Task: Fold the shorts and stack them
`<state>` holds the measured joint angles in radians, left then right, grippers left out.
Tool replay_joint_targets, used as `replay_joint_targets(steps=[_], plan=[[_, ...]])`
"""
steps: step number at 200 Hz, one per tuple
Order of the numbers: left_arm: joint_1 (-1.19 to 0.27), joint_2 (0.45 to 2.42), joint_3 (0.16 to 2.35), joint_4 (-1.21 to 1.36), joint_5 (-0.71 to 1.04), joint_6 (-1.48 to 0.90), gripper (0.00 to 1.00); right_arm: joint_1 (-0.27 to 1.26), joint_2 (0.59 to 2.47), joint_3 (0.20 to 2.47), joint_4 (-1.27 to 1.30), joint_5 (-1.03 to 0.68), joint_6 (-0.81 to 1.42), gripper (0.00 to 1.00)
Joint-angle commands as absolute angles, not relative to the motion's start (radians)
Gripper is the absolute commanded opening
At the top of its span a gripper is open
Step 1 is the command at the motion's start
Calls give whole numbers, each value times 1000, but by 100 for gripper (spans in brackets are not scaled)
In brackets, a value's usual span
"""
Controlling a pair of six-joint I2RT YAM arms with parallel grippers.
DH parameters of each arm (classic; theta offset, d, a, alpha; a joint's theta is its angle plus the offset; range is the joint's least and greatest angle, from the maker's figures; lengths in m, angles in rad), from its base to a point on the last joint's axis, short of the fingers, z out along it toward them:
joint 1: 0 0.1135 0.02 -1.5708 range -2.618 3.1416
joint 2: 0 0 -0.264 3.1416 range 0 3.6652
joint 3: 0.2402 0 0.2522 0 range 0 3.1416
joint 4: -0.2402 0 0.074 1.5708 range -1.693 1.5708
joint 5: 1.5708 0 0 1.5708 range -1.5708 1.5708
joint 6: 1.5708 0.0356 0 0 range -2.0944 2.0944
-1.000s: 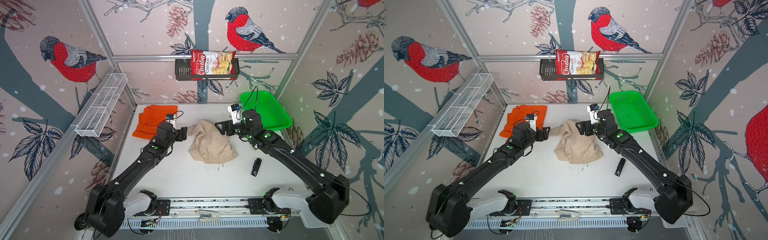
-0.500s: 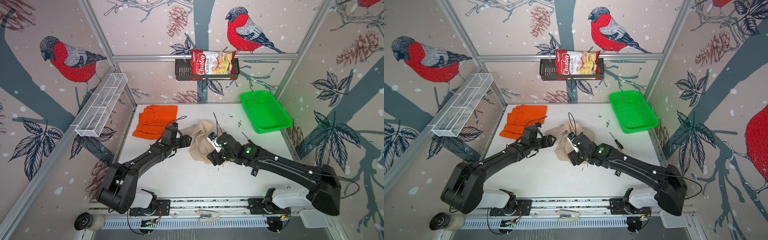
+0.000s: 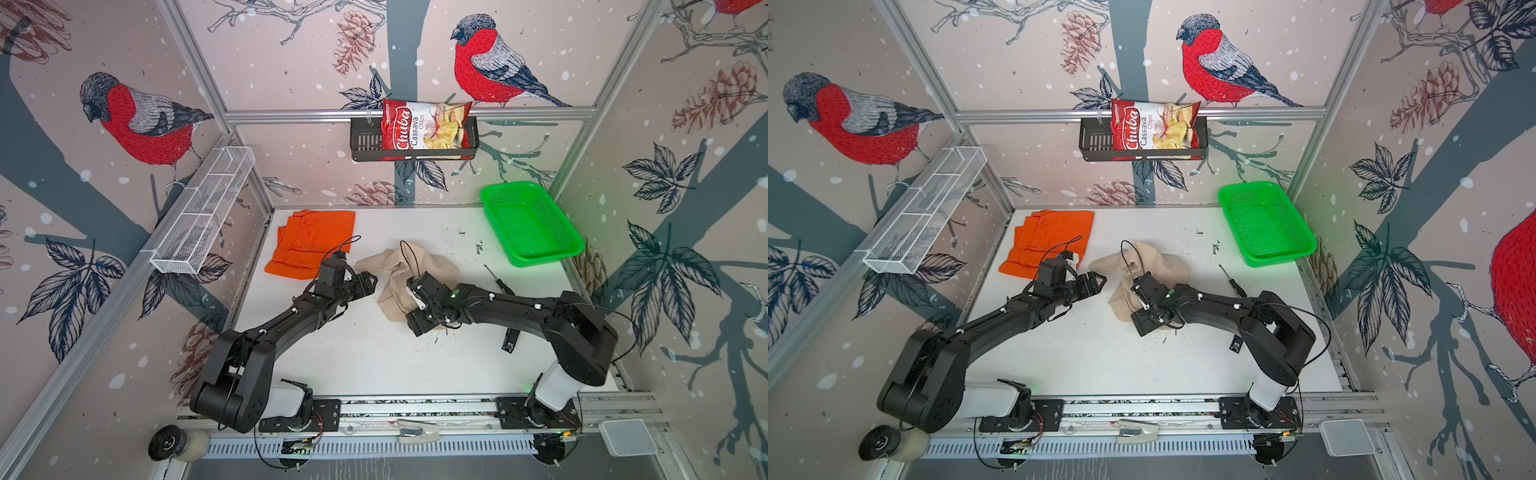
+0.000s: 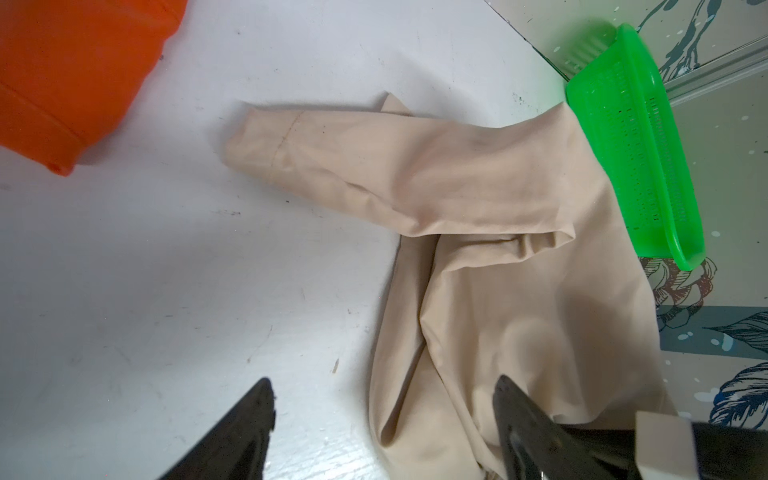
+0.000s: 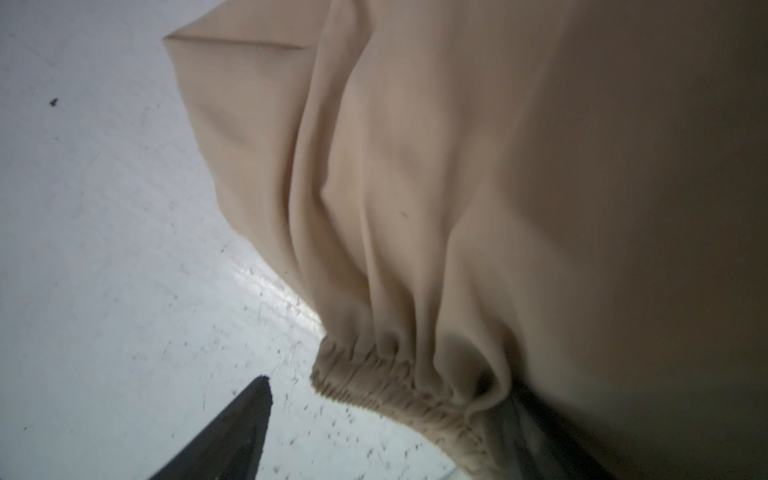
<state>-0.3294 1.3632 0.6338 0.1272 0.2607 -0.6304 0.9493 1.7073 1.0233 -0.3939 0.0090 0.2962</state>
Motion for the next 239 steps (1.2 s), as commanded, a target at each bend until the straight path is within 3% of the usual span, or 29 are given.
replay_joint_targets(steps=[1,32,64,122,191,239], plan=[[-327,1371,643,150,269,-624,82,941,1750,1037,-342,7,354,84],[-326,1378,651,141,271,-618,82,939,1822,1055,-345,96,401,79],[-324,1377,666,117,262,-599,82,942,1819,1071,-375,162,402,49],[-322,1375,694,102,262,-583,82,880,1568,1138,-360,-18,332,17],[-322,1318,756,67,269,-525,82,772,1409,1326,-274,-281,299,14],[-322,1199,747,138,302,-427,82,678,1346,1430,-74,-327,481,14]])
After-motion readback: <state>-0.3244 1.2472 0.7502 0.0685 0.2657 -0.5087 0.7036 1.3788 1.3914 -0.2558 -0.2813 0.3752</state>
